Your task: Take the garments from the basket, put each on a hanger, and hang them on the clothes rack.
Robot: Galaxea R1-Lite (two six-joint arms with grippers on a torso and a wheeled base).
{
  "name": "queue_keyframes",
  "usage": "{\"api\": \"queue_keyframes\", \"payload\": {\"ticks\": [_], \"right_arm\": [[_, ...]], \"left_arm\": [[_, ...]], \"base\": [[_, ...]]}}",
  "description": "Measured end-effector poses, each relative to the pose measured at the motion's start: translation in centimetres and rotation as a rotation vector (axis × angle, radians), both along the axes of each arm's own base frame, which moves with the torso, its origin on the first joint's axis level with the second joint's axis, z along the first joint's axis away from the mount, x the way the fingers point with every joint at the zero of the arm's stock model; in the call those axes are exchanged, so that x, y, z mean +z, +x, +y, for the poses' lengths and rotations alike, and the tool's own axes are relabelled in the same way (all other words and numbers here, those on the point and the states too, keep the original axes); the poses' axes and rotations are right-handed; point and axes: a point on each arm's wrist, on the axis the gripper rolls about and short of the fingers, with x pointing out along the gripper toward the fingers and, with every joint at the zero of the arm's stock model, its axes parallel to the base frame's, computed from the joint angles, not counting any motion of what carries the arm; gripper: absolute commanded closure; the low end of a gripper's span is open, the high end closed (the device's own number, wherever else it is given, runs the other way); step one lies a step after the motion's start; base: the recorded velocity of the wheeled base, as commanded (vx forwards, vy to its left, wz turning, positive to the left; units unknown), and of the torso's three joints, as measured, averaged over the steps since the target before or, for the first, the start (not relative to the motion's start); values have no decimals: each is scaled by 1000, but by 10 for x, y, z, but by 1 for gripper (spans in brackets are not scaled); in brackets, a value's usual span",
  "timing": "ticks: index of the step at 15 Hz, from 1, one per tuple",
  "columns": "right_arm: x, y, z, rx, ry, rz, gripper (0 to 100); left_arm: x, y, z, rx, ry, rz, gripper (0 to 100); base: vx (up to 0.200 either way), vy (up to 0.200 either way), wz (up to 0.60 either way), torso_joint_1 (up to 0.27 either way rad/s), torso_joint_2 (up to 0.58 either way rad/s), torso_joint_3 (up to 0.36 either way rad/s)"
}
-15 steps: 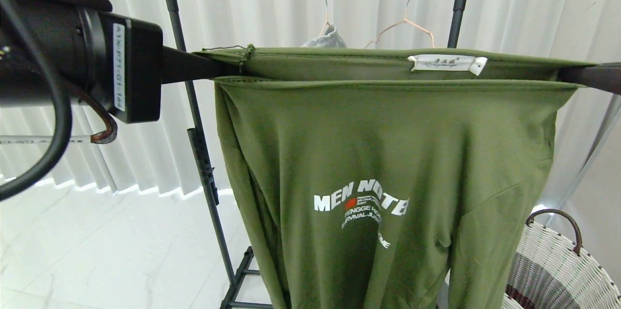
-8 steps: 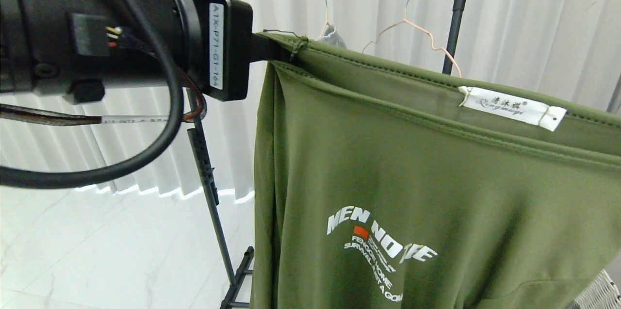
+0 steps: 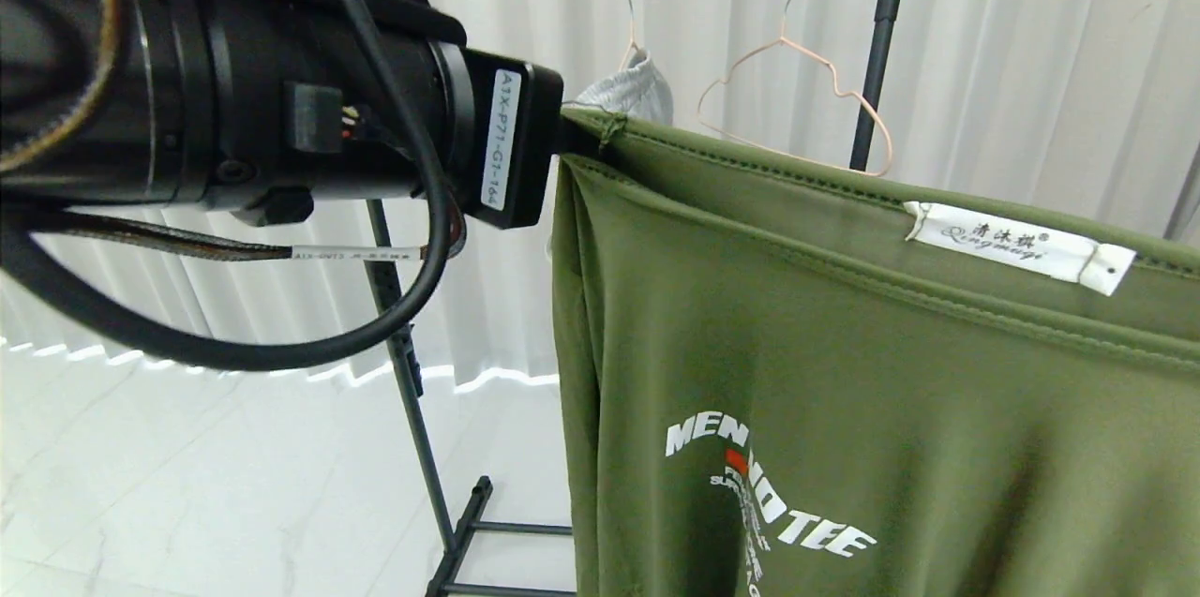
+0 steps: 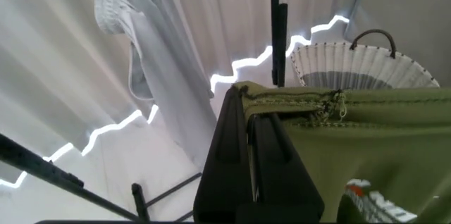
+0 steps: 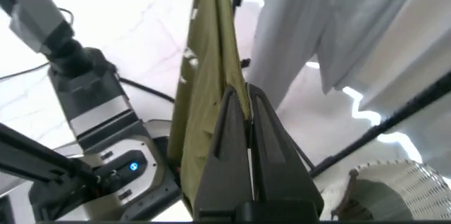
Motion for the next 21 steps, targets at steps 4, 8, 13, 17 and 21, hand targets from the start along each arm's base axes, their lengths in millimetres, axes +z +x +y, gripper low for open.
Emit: {"api": "queue_keyframes", "payload": {"ticks": [4, 8, 13, 17, 21], "right_arm": [[4, 16, 9, -209, -31, -64, 100], [20, 48, 39, -223, 96, -183, 100], [15, 75, 67, -212, 67, -191, 100], [8, 77, 67, -254, 19, -168, 100], [14, 77, 61, -303, 26, -183, 100]], "left_arm": [[-10, -35, 29, 11, 88, 219, 100], [-4, -86, 53, -112, 79, 290, 100], [-1, -117, 73, -279, 32, 275, 100], [6, -119, 75, -298, -35, 221, 100], [13, -102, 71, -217, -33, 152, 100]], "base": [[0, 0, 0, 0, 0, 0], [0, 0, 0, 0, 0, 0], [0, 0, 0, 0, 0, 0], [0, 0, 0, 0, 0, 0], [0, 0, 0, 0, 0, 0]]}}
